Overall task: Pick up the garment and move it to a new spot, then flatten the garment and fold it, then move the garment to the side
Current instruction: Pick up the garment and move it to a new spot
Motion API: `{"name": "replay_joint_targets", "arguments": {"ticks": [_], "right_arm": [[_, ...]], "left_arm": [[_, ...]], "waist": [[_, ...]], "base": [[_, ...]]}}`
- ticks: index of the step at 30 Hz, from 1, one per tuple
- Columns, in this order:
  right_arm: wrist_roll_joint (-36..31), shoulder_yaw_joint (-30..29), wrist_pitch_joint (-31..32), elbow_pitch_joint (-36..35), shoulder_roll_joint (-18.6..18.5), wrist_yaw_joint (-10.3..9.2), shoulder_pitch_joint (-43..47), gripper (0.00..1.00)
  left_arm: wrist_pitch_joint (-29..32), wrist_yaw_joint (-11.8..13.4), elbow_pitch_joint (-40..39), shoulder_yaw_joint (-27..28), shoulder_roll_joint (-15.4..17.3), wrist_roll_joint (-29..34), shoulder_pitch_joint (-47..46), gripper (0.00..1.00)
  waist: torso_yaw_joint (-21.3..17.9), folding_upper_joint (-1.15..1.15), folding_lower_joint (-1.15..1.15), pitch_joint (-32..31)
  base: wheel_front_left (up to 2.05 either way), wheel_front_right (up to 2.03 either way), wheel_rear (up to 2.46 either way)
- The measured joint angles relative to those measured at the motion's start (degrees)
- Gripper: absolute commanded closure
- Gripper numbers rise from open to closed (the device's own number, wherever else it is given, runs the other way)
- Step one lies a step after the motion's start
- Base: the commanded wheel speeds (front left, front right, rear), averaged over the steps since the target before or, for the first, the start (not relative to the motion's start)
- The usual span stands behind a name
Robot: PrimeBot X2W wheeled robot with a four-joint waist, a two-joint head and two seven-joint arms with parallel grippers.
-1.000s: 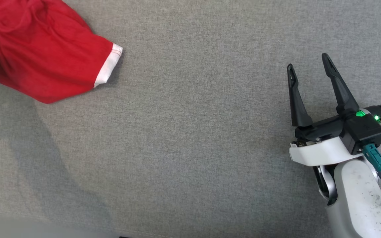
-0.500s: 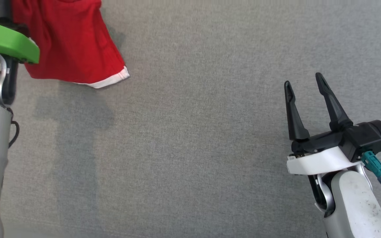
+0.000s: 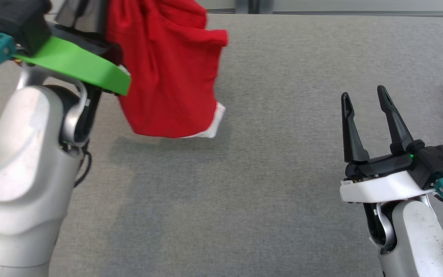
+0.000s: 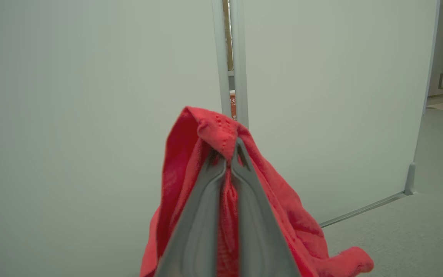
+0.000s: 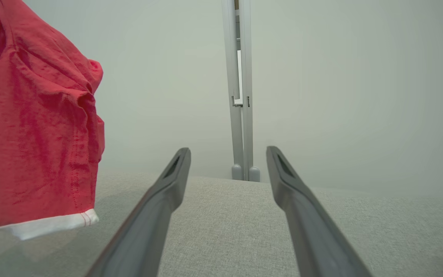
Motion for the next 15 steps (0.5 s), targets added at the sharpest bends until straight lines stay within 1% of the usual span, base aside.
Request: {"name": "replay_joint_targets", "arguments": {"ticks": [3, 4, 6, 10, 13, 15], "right_arm": [[0.6, 0.03, 0.0, -0.36, 0.0, 0.0, -0.03, 0.0], [0.97, 0.13, 0.0, -0.68, 0.0, 0.0, -0.2, 0.0], [1.4, 0.26, 0.0, -0.9, -0.01, 0.0, -0.51, 0.0], [2.43, 0.44, 0.0, -1.45, -0.02, 0.0, -1.01, 0.0], [3.5, 0.85, 0.0, -1.6, -0.03, 0.0, -1.31, 0.0], [4.19, 0.89, 0.0, -1.75, 0.0, 0.0, -1.42, 0.0]], "left_arm": [[2.33, 1.29, -3.38, -1.64, -0.9, 0.3, 1.02, 1.0], [3.64, 2.63, -4.09, -2.46, -1.42, 0.69, 1.76, 1.0], [4.79, 3.37, -3.5, -3.85, -1.51, 2.14, 2.18, 1.0], [6.25, 4.07, 2.34, -6.2, -3.44, 2.36, 3.4, 1.0], [5.09, 4.53, 8.28, -8.35, -3.79, 5.06, 3.21, 1.0], [4.39, 4.7, 12.79, -9.72, -5.04, 6.12, 2.85, 1.0]], "waist": [[-2.13, 0.0, 0.0, 0.12], [-3.74, 0.0, 0.0, 0.39], [-5.26, 0.0, 0.0, 0.74], [-8.68, 0.0, 0.0, 1.69], [-11.44, 0.0, 0.0, 2.55], [-13.4, 0.0, 0.0, 3.18]], "base": [[0.0, 0.0, 0.0], [0.0, 0.0, 0.0], [0.0, 0.0, 0.0], [0.0, 0.0, 0.0], [0.0, 0.0, 0.0], [0.0, 0.0, 0.0]]}}
